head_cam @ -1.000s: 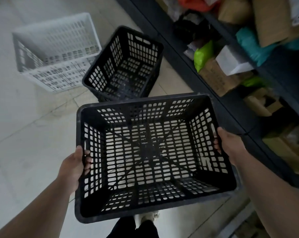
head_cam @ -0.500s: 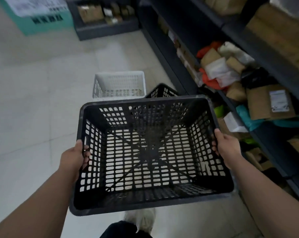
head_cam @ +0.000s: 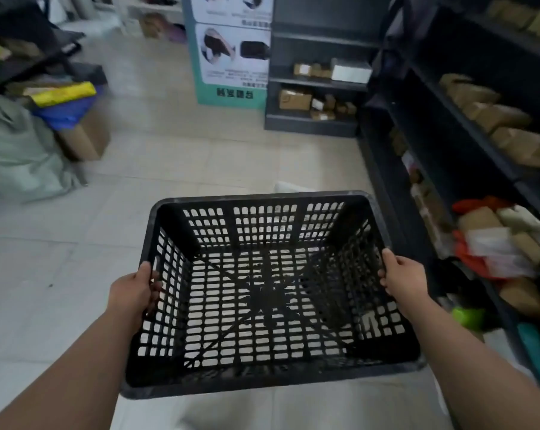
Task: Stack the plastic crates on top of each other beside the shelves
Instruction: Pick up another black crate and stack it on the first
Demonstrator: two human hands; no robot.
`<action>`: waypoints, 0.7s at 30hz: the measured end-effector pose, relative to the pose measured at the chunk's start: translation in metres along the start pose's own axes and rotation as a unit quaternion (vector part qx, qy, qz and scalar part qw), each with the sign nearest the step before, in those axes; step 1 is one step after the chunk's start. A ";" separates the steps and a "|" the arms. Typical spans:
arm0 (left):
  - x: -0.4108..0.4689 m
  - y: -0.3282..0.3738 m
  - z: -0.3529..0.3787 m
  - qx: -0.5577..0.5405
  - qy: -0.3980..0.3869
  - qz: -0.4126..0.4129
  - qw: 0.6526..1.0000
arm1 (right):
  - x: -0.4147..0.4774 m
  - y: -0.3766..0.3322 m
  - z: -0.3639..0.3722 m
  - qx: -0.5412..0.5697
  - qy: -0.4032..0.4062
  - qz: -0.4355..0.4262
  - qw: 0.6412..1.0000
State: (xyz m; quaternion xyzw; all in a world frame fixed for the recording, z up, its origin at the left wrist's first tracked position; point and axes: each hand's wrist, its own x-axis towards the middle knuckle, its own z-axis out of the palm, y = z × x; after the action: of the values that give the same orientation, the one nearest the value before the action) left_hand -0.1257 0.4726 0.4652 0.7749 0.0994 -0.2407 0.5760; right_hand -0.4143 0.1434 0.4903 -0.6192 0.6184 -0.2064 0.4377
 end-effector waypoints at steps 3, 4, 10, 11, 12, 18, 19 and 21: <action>0.021 0.004 -0.056 -0.026 0.040 -0.005 0.999 | -0.015 -0.038 0.053 -0.017 -0.021 -0.030 0.999; 0.027 0.007 -0.075 -0.033 0.053 -0.006 0.998 | -0.021 -0.051 0.072 -0.025 -0.026 -0.042 0.998; 0.051 0.024 -0.191 -0.068 0.141 -0.011 0.988 | -0.059 -0.122 0.189 -0.060 -0.090 -0.106 0.988; 0.054 0.025 -0.210 -0.072 0.155 -0.013 0.985 | -0.067 -0.133 0.209 -0.067 -0.105 -0.118 0.985; 0.056 0.025 -0.229 -0.077 0.169 -0.014 0.982 | -0.073 -0.144 0.229 -0.070 -0.121 -0.130 0.982; 0.064 0.013 -0.327 -0.128 0.258 -0.040 0.957 | -0.130 -0.217 0.345 -0.093 -0.207 -0.204 0.952; 0.066 0.009 -0.341 -0.139 0.272 -0.045 0.951 | -0.141 -0.230 0.363 -0.098 -0.222 -0.215 0.946; 0.070 0.001 -0.369 -0.160 0.302 -0.054 0.938 | -0.160 -0.251 0.401 -0.106 -0.255 -0.236 0.932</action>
State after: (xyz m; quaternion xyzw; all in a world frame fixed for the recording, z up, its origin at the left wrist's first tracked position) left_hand 0.0304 0.8102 0.5134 0.7025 0.3476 -0.0069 0.6210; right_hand 0.0285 0.3725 0.5234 -0.8219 0.3402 -0.0726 0.4511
